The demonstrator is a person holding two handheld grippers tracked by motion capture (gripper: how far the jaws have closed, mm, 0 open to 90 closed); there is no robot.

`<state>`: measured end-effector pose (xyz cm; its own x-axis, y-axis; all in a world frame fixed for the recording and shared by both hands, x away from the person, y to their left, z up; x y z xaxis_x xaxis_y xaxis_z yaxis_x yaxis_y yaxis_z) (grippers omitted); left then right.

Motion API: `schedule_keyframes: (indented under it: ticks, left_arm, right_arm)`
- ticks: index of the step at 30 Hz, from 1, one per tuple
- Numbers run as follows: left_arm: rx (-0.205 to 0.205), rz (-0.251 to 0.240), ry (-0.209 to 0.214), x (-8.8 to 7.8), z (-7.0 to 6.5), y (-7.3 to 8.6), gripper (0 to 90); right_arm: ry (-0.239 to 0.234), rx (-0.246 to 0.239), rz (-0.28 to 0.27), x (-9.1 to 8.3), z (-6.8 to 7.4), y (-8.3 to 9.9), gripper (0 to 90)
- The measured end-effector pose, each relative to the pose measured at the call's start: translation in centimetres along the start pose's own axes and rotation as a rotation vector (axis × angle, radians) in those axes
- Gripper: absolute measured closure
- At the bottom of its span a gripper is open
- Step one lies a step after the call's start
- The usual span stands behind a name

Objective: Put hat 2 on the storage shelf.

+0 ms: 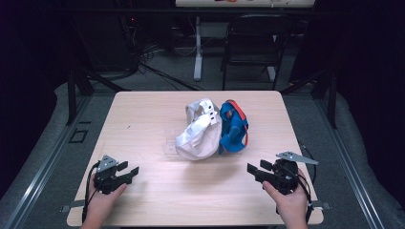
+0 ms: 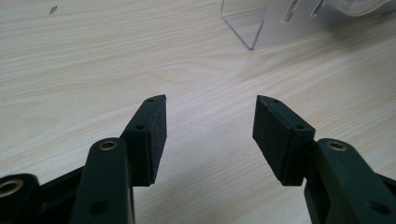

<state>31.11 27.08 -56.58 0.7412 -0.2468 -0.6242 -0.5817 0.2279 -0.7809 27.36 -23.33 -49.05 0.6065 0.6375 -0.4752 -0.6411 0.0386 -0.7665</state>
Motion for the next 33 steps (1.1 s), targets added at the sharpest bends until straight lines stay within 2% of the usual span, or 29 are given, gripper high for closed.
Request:
schedule_keyframes:
  ticks: [2,4,10,21,26,29,30,31,32,33]
  left_arm:
    - [0.0,-0.003,0.007,0.1,-0.1,0.0,45.2]
    - [0.004,-0.005,0.013,0.2,-0.2,0.0,45.1]
    - [0.016,0.006,0.027,0.6,-0.5,-0.1,45.1]
    - [0.032,-0.002,0.041,0.8,-1.1,-0.2,45.1]
    - [0.037,-0.006,0.058,0.8,-1.5,-0.1,45.6]
    - [0.05,-0.008,0.072,0.8,-1.9,-0.2,45.8]
    - [0.061,0.004,0.078,0.8,-2.0,-0.3,46.0]
    - [0.063,-0.003,0.08,0.9,-2.2,-0.2,46.1]
    - [0.067,-0.002,0.083,0.9,-2.3,-0.2,46.2]
    - [0.075,0.01,0.087,0.9,-2.4,-0.3,46.4]
  right_arm:
    - [0.01,-0.001,0.005,0.8,-0.2,0.6,39.6]
    - [0.035,-0.02,0.014,1.9,-0.5,1.4,39.8]
    - [0.06,-0.073,0.022,4.1,-0.9,3.2,40.9]
    - [0.045,-0.095,0.043,5.1,-0.6,4.1,43.0]
    - [0.021,-0.029,0.047,5.2,-0.9,4.2,50.7]
    - [0.015,0.018,0.052,5.2,-1.3,4.3,52.1]
    - [0.018,0.024,0.057,5.2,-1.5,4.3,52.2]
    - [0.021,0.031,0.057,5.3,-1.6,4.3,52.3]
    - [0.019,0.054,0.033,5.4,-1.7,4.4,52.4]
    - [0.03,0.044,0.067,5.1,-1.9,4.3,52.4]
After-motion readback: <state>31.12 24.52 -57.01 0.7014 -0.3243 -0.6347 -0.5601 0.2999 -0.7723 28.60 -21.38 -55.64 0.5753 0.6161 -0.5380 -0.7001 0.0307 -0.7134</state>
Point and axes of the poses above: each handheld gripper's, and its own axes: x roughly forward along the jaws, y roughly out of its underside, z roughly to its left, the point moved 1 cm from there along x, roughly forward along the jaws, and after that the axes turned 11 degrees about -y, right-handed, at the moved point
